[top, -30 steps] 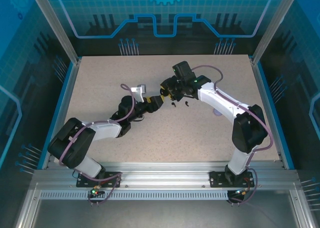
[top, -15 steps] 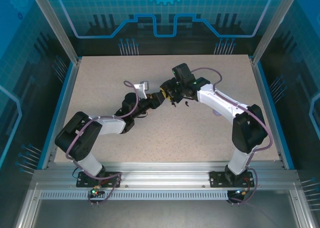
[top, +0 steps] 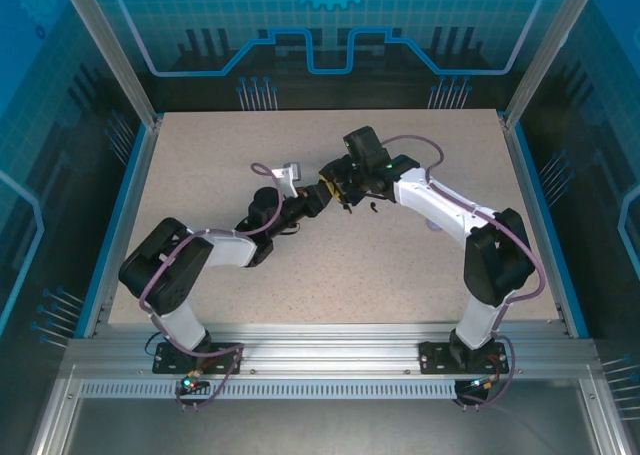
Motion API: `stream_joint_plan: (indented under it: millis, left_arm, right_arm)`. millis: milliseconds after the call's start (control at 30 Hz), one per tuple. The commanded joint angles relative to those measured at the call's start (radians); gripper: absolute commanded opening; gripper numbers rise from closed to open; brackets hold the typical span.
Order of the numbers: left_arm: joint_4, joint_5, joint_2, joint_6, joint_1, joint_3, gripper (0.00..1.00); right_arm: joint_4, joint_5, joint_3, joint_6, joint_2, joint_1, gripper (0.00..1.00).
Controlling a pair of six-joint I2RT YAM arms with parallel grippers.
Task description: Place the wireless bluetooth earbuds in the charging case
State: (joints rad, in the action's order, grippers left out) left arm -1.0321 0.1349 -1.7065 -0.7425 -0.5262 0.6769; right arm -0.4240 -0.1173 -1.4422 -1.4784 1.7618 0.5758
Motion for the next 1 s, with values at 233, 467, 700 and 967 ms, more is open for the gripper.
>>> stream_joint_plan:
  millis: [233, 467, 700, 967]
  left_arm:
    - [-0.043, -0.042, -0.036, -0.012, -0.003, 0.027, 0.22]
    - [-0.048, -0.044, -0.044, -0.021, -0.006, 0.027, 0.08]
    - [0.007, 0.007, 0.003, -0.015, -0.005, 0.024, 0.00]
    - [0.217, 0.246, 0.186, 0.081, 0.051, 0.034, 0.00]
  right_arm:
    - [0.016, -0.027, 0.014, -0.020, -0.029, 0.015, 0.27]
    - [0.020, -0.025, 0.018, -0.023, -0.033, 0.012, 0.27]
    - [0.048, -0.006, 0.018, 0.047, -0.075, -0.035, 0.69]
    - [0.086, -0.036, 0.207, 0.337, -0.312, -0.184, 0.73]
